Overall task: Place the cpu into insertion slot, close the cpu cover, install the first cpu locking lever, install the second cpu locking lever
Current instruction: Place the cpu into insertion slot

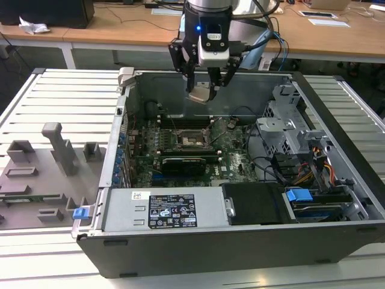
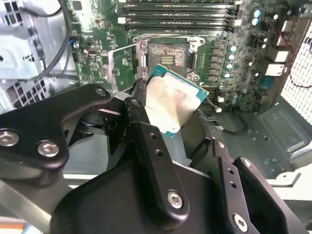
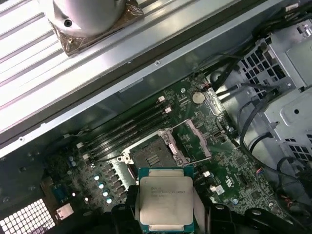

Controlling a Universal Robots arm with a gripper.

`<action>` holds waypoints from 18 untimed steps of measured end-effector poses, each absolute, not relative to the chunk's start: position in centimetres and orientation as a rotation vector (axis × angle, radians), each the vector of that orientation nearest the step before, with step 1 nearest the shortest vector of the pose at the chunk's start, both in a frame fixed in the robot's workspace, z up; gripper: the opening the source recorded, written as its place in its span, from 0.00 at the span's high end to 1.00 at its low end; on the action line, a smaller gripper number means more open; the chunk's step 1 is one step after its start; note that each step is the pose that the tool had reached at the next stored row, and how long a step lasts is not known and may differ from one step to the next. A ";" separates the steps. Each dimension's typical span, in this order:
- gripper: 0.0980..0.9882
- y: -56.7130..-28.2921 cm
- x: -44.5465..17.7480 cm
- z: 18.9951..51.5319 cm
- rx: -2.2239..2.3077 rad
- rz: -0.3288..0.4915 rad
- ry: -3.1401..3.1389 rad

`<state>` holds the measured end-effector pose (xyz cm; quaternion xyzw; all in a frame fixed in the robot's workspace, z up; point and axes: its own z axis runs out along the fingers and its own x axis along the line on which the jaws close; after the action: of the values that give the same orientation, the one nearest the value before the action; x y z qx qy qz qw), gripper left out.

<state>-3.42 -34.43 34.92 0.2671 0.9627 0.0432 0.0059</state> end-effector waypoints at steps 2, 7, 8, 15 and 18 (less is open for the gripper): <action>0.52 -34.4 -3.4 34.6 0.900 0.132 3.000; 0.52 -34.4 -3.4 33.9 1.033 0.121 2.972; 0.52 -34.4 -3.4 33.8 1.058 0.119 2.967; 0.52 -34.4 -3.4 33.0 1.190 0.100 2.950; 0.52 -34.4 -3.4 32.6 1.275 0.094 2.926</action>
<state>-3.42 -34.43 32.60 0.3991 0.9161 0.0294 -0.0259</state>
